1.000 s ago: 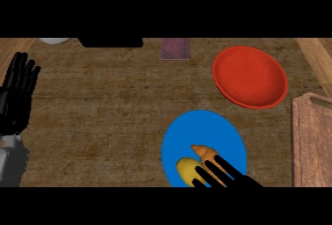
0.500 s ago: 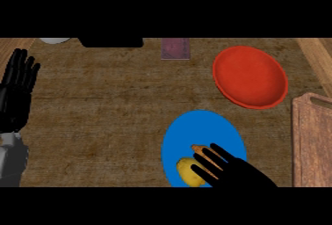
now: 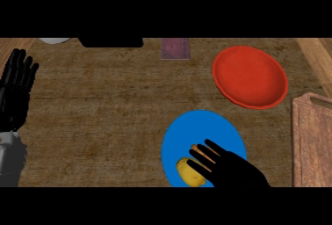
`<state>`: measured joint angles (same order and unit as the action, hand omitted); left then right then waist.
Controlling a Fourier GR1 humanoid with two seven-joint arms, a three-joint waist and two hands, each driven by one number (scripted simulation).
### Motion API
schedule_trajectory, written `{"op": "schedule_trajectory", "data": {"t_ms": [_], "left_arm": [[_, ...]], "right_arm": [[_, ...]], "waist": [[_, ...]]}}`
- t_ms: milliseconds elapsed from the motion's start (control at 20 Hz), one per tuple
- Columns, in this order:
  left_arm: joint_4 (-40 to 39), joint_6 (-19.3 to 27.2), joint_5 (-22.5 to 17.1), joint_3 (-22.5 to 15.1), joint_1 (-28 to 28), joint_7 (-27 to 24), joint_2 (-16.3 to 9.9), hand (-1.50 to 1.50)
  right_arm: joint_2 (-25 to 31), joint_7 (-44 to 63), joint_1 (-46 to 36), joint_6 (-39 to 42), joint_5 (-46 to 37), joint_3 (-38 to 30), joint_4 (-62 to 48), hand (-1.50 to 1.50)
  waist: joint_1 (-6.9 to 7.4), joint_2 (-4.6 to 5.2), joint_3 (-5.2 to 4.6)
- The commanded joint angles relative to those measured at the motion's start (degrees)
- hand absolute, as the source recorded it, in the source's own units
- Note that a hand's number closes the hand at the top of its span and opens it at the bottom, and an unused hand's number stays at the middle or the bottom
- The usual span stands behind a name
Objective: Pick the croissant from the plate and place it in the bowl
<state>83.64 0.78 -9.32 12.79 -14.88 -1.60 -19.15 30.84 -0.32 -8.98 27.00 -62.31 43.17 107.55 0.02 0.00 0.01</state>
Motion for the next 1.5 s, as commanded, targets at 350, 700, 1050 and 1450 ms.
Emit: {"op": "schedule_trajectory", "data": {"t_ms": [350,700,1050,1450], "left_arm": [[1.98,-1.74,-0.15,1.14,3.18,-1.32,1.28,0.0],[2.42,0.81,1.93,-0.06,0.98,1.68,2.85,0.0],[3.9,0.06,1.95,0.31,2.7,0.82,3.15,0.0],[2.42,-1.7,0.7,2.48,1.65,0.32,1.85,0.0]], "right_arm": [[-4.13,-5.4,3.6,-5.37,-8.13,-1.61,-8.57,-1.5],[-10.49,-5.37,0.59,-4.44,-11.94,-5.07,-16.8,-1.5],[-11.79,-9.96,1.81,-10.97,-14.59,-4.79,-19.42,1.5],[-13.64,-15.0,-0.03,-12.1,-17.22,-7.42,-18.62,1.5]], "waist": [[-0.04,-0.01,-0.01],[0.0,0.0,-0.01],[0.1,-0.01,0.0],[-0.01,-0.03,-0.01]]}}
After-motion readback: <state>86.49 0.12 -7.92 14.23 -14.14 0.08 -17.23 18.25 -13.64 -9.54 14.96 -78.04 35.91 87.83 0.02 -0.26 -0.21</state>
